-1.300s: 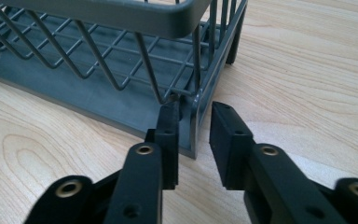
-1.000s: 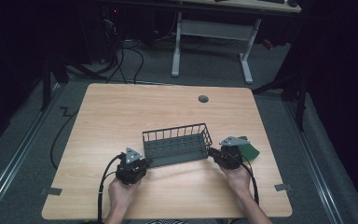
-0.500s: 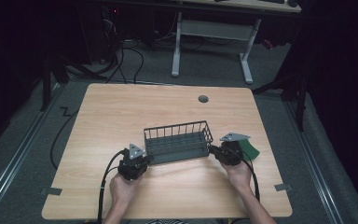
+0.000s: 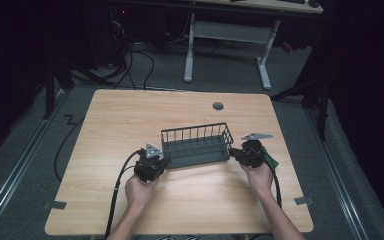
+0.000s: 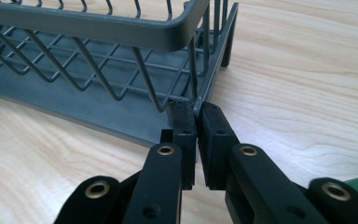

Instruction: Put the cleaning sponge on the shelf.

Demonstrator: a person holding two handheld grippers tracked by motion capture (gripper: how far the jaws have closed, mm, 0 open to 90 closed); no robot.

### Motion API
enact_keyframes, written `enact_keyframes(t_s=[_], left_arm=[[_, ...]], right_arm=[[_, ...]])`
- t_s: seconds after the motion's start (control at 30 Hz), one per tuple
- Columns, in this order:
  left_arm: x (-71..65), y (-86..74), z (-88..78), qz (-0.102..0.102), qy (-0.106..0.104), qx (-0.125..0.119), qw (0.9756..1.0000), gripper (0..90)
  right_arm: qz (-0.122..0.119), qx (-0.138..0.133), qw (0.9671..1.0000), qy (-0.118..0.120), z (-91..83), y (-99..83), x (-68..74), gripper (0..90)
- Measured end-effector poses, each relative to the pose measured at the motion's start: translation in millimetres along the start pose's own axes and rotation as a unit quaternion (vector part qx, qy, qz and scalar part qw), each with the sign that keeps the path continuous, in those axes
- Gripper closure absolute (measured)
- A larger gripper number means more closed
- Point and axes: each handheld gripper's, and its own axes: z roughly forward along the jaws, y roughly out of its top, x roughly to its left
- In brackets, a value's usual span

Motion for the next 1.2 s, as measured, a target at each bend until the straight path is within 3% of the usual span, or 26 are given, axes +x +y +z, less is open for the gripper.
enact_keyframes(t_s=[0.23, 0.5, 0.57, 0.6, 0.8, 1.2], left_arm=[[-0.3, 13.6, 11.9, 0.0, -0.005, 0.008, 1.0, 86.4], [-4.1, 28.5, 28.0, 0.008, -0.001, 0.02, 0.9998, 86.4], [-5.0, 32.1, 31.6, 0.005, -0.003, 0.02, 0.9998, 86.4], [-3.8, 35.5, 33.9, -0.006, -0.005, 0.015, 0.9999, 86.4], [-3.3, 43.6, 41.3, -0.007, -0.001, 0.02, 0.9998, 86.4], [-1.8, 45.0, 58.0, -0.002, 0.013, 0.016, 0.9998, 85.7]], right_arm=[[0.004, 0.013, 0.9997, -0.019, 1.4, 9.1, -10.0, 86.3], [0.035, 0.012, 0.9989, -0.028, 5.8, 13.8, -28.8, 86.2], [0.033, 0.016, 0.9986, -0.037, 5.4, 18.7, -31.4, 86.3], [0.035, 0.015, 0.9984, -0.041, 5.4, 20.3, -32.3, 86.4], [0.045, 0.022, 0.9977, -0.046, 8.6, 27.6, -40.3, 86.4], [0.063, 0.026, 0.9964, -0.051, 17.8, 25.8, -50.7, 86.2]])
